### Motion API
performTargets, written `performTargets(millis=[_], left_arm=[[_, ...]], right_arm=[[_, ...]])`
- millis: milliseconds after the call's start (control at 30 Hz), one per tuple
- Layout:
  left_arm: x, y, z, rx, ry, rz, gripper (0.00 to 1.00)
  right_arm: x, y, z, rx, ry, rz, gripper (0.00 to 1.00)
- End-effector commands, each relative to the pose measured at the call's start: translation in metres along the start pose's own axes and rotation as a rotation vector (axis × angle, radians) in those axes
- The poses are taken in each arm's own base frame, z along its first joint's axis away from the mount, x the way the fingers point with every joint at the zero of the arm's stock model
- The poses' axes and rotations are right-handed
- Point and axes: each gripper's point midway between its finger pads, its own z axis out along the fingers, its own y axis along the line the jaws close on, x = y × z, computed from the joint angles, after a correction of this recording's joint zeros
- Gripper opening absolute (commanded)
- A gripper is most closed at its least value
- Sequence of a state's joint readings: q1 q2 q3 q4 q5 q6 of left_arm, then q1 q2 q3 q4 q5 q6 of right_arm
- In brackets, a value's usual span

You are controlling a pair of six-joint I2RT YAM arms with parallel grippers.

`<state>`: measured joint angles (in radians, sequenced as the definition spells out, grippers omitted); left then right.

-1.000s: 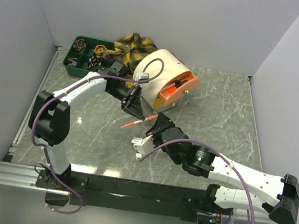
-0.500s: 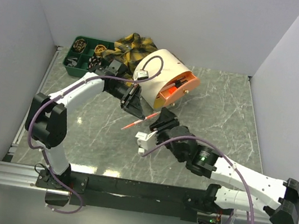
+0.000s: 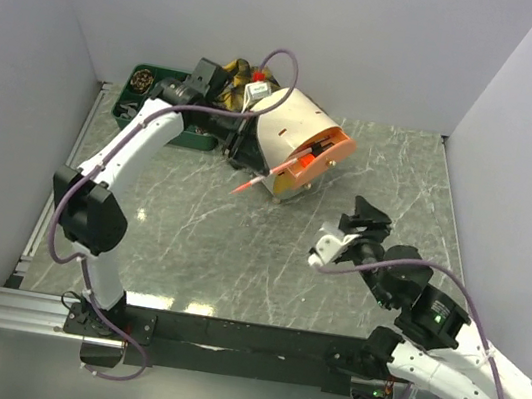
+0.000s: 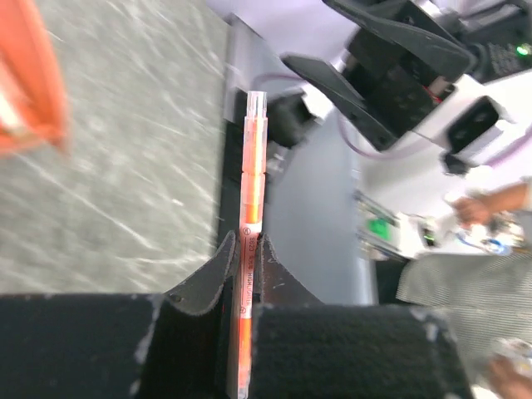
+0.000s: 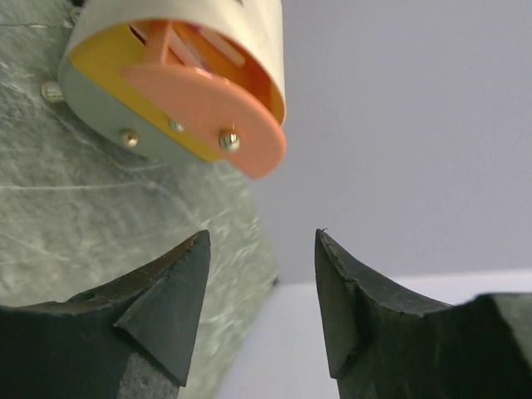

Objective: Sort the stationery into containers
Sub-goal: Close the pen cap on the pen, then place the pen in the drawer.

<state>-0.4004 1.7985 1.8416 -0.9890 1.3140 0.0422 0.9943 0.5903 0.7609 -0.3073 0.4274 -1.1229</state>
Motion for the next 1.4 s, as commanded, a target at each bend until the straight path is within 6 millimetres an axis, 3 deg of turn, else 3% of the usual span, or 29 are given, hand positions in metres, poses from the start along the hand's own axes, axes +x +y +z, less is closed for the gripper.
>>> performTargets(millis=[0,133,367,467,533,567,600,700,900,1367], left_arm=[[-0.033,0.02,-0.002,-0.129,-0.019,0.094,0.01],[-0.067,0.028,0.0,-0.202,-0.073,0.145,0.01],[-0.096,0.025,0.019,-0.198,-0.115,0.204,0.01],[-0.107,0.024,0.027,-0.164,-0.137,0.204,0.01],[-0.111,0.027,0.032,-0.15,-0.143,0.183,0.01],[-0.111,0.028,0.036,-0.142,-0.143,0.183,0.01],[-0.113,0.028,0.039,-0.138,-0.145,0.191,0.01],[-0.112,0.045,0.049,-0.148,-0.136,0.171,0.01],[-0.117,0.067,0.058,-0.195,-0.142,0.19,0.01],[-0.129,0.095,0.08,-0.284,-0.159,0.259,0.02]], right_arm=[[0.018,-0.001,-0.002,0.033,0.051,0.214,0.62],[0.028,-0.009,0.002,0.081,0.089,0.264,0.64],[0.039,-0.018,0.001,0.123,0.114,0.42,0.67],[0.042,-0.03,0.005,0.145,0.122,0.532,0.67],[0.041,-0.049,0.004,0.178,0.125,0.604,0.67],[0.037,-0.047,0.011,0.153,0.115,0.674,0.67],[0.031,-0.061,0.009,0.169,0.092,0.713,0.67],[0.033,-0.071,0.017,0.158,0.103,0.841,0.67],[0.049,-0.072,0.026,0.178,0.172,0.931,0.67],[0.059,-0.049,0.029,0.145,0.195,0.944,0.67]])
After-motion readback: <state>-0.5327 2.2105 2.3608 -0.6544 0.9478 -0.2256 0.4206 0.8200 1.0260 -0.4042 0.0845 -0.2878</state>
